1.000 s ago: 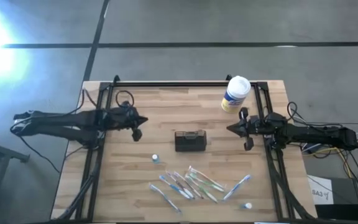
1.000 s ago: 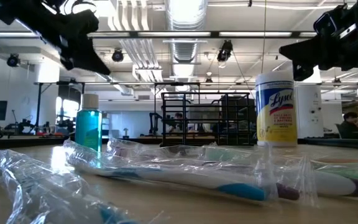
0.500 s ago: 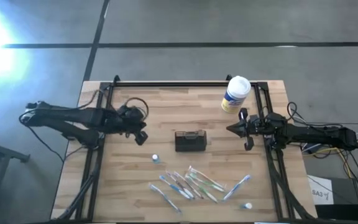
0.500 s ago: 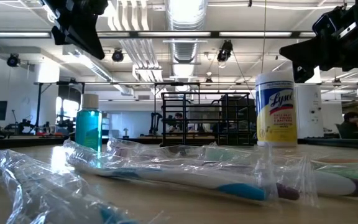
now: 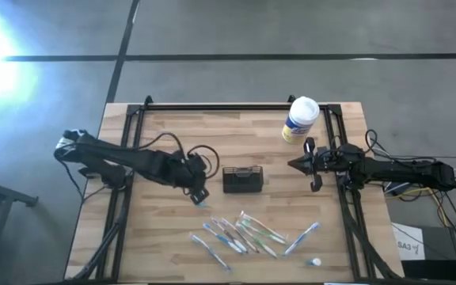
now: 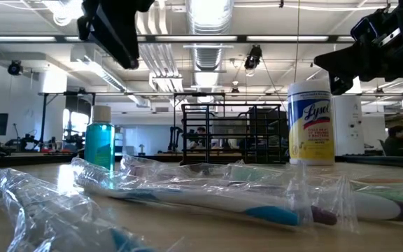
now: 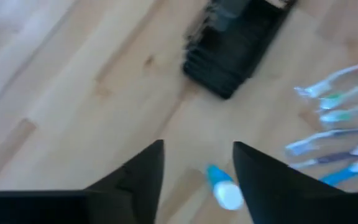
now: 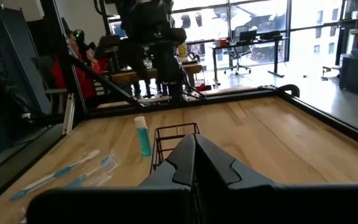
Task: Pick & Place toothbrushing station
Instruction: Put the top blue mouthwash into the black mesh organizer
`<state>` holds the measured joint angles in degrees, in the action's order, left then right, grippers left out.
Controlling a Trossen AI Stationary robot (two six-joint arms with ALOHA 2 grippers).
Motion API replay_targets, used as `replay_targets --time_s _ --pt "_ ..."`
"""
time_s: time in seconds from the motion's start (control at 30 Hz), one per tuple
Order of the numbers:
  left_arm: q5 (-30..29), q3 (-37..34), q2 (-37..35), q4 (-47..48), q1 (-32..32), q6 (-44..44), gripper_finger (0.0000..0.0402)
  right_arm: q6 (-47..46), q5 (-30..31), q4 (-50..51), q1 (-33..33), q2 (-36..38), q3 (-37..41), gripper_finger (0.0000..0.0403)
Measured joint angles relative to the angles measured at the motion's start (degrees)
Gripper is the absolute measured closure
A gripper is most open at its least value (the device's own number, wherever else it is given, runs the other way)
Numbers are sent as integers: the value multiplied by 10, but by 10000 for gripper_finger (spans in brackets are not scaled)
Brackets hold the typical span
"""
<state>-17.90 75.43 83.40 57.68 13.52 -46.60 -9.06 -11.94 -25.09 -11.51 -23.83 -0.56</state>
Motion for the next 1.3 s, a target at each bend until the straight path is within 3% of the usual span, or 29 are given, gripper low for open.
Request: replay_targets --time_s 0.17,0.4,0.93,1.3 --pt "57 67 59 70 2 -16 133 0 0 9 0 0 0 394" --pt "88 106 133 131 11 -28 121 3 0 10 0 0 0 394" --pt "138 77 150 106 23 -33 121 3 0 37 0 0 0 394" --pt "141 40 151 81 23 -51 122 2 0 37 0 1 0 394"
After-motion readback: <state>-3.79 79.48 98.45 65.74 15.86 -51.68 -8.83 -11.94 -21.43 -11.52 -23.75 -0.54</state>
